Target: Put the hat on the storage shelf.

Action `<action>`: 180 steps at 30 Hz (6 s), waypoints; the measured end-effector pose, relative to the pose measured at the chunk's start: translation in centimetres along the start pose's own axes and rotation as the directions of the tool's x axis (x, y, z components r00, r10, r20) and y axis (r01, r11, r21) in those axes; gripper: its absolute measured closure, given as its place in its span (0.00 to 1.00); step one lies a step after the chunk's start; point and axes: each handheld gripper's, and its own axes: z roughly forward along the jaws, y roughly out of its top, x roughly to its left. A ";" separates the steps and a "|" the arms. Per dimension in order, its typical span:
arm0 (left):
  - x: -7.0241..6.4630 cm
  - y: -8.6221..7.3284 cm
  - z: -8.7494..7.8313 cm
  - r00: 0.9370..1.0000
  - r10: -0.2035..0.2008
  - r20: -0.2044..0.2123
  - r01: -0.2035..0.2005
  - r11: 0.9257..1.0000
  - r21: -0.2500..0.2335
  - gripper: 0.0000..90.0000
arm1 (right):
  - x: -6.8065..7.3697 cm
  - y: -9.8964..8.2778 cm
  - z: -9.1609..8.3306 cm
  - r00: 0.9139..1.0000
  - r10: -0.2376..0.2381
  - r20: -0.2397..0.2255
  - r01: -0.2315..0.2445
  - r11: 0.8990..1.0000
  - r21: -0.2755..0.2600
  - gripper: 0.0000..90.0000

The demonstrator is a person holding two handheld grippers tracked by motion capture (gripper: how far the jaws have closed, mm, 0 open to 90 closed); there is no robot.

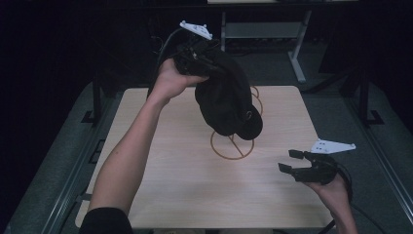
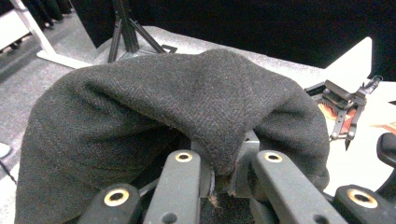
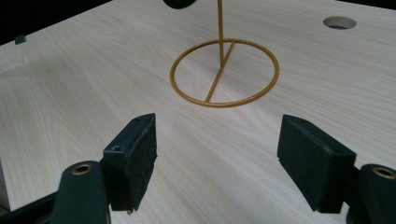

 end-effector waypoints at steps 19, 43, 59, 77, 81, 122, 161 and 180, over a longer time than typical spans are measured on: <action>1.3 1.7 10.8 0.988 -0.151 -0.031 0.153 0.983 0.097 0.69 | -0.6 -0.8 0.3 0.998 0.047 -0.032 -0.047 0.999 0.007 0.32; 0.6 1.4 7.4 0.990 -0.089 -0.107 0.096 0.993 0.068 0.58 | -0.9 -1.3 0.5 0.998 0.065 0.008 -0.065 0.998 0.009 0.30; 1.2 -0.5 5.6 0.984 -0.134 -0.116 0.141 0.989 0.049 0.55 | -1.1 -1.7 0.6 0.997 0.083 0.012 -0.083 0.997 0.006 0.29; 0.3 -3.4 2.7 0.982 -0.146 -0.115 0.146 0.989 -0.011 0.51 | -0.6 -1.7 1.0 0.997 0.079 0.023 -0.079 0.997 0.010 0.28; -0.1 -4.0 1.8 0.982 -0.143 -0.121 0.142 0.990 -0.017 0.51 | -0.5 -1.7 1.2 0.997 0.074 0.024 -0.074 0.997 0.017 0.28; -2.0 -9.8 -1.5 0.968 -0.166 -0.186 0.166 0.986 -0.021 0.32 | -0.4 -1.3 1.7 0.997 0.062 0.045 -0.063 0.998 0.022 0.28; -2.7 -16.5 -2.4 0.950 -0.227 -0.215 0.228 0.973 -0.021 0.30 | 0.1 -1.7 2.1 0.997 0.049 0.052 -0.051 0.997 0.050 0.28; -3.7 -19.1 -2.6 0.941 -0.254 -0.222 0.254 0.967 -0.031 0.29 | 0.4 -1.7 2.3 0.998 0.035 0.048 -0.038 0.997 0.068 0.28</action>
